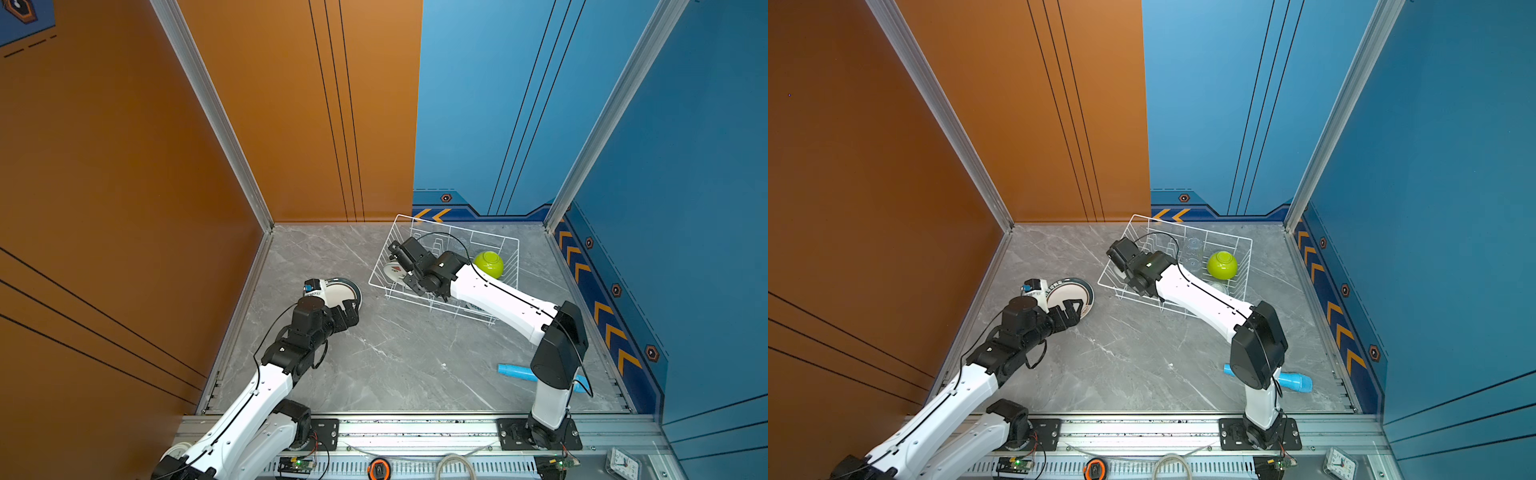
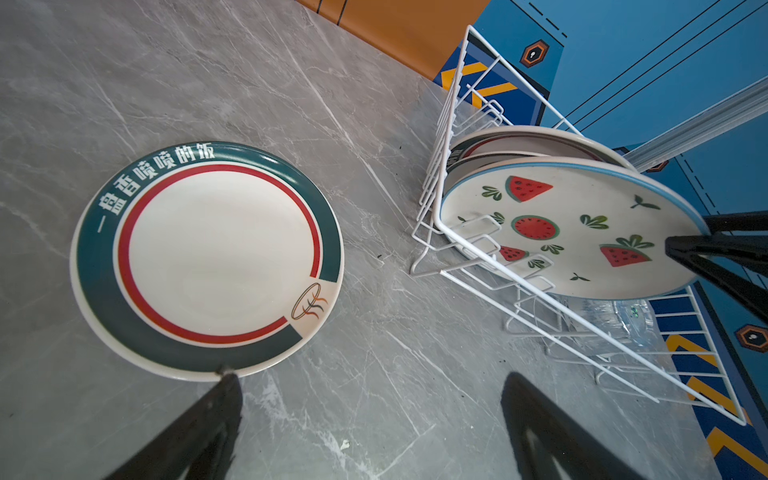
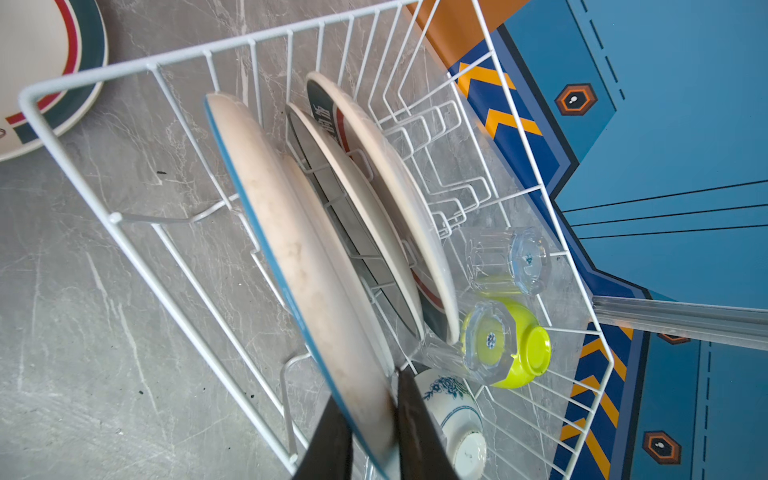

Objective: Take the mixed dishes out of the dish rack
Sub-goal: 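Grasp the watermelon-print plate rim with the right gripper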

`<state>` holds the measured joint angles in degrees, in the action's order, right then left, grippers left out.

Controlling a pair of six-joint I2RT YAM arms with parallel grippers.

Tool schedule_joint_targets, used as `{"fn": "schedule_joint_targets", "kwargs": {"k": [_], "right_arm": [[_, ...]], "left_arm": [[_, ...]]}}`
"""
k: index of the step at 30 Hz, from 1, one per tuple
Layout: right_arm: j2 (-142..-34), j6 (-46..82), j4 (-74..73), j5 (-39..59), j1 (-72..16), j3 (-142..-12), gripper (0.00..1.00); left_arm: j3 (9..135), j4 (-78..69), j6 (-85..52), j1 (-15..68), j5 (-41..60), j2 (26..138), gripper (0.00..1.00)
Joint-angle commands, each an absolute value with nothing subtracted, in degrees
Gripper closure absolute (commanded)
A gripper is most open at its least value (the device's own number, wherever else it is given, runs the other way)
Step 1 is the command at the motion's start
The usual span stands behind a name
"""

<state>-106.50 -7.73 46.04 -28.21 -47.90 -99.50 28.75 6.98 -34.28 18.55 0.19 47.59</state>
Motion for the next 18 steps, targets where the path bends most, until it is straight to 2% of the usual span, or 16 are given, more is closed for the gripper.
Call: {"fn": "schedule_joint_targets", "kwargs": {"k": [1, 18], "right_arm": [[-101.9, -4.2, 43.7, -28.3, -48.8, -102.6, 1.0], [-98.8, -2.0, 43.6, -29.7, -47.0, -106.5, 1.0]], "left_arm": [[30.2, 5.8, -34.2, 19.1, -1.3, 48.0, 0.02], [34.3, 5.8, -33.4, 21.1, -3.1, 53.0, 0.02]]}}
